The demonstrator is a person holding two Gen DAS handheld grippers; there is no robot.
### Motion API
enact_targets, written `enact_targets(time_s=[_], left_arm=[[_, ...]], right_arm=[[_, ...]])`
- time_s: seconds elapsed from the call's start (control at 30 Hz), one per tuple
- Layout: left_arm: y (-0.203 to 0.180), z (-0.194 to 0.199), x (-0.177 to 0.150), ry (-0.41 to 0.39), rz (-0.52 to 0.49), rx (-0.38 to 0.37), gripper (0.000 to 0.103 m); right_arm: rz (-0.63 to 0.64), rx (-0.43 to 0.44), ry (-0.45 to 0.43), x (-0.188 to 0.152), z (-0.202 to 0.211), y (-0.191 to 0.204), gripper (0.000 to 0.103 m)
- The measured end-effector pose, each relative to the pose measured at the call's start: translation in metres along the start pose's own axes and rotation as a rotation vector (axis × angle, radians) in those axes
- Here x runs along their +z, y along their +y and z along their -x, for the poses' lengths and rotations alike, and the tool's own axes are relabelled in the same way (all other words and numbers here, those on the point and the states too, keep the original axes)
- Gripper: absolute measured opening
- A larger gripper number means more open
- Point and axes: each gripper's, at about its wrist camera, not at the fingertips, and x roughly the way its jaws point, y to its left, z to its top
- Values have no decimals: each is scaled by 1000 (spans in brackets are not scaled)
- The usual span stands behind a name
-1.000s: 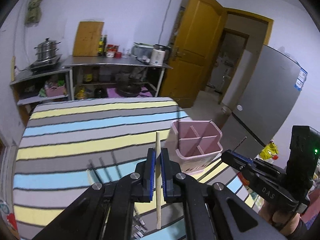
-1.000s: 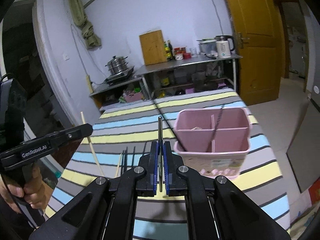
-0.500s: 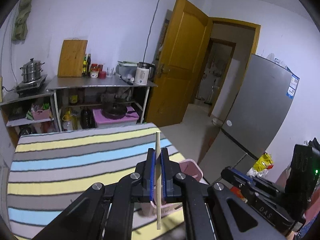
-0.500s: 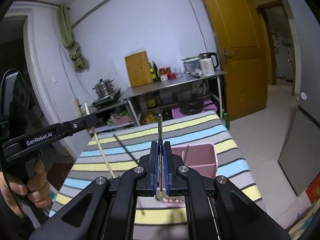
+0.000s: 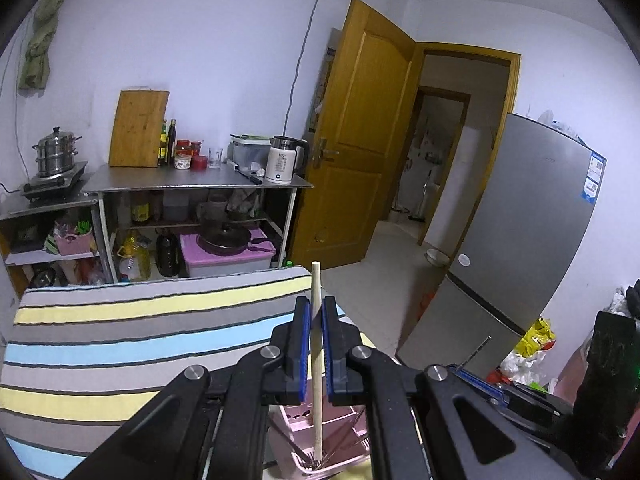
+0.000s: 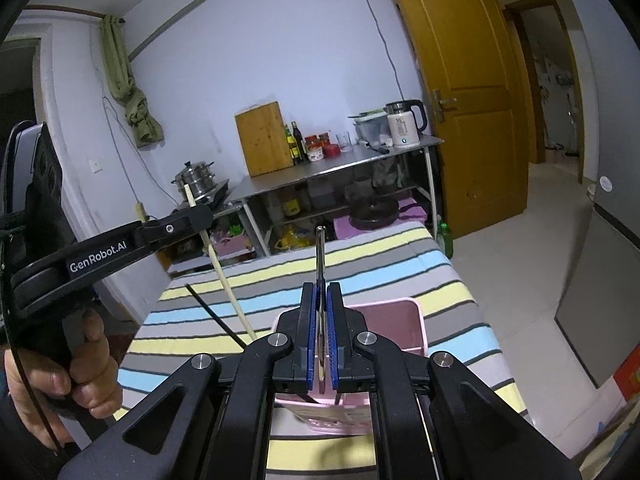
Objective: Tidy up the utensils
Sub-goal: 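Lift both chopsticks upright and carry them over the pink holder, then drop the chopsticks into the holder by opening both tools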
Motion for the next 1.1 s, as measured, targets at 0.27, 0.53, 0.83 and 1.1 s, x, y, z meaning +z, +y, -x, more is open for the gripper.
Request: enact_targets(time_s=[0.27,0.53,0.83,1.1], left_arm=[[6,-17,-29,37,-6,-19,6],[3,-17,-59,84,-48,-16,6],[13,-16,-81,129,-34,3,6],[21,10,-86,108,-12,9,6]], right_arm=[[-3,-15,56,-20,-19,-7,5],[-1,-24,118,-39,-35,-8,5],[-12,-26,169,-49,-39,-12,6],[3,-30,144,-49,-19,-8,15]])
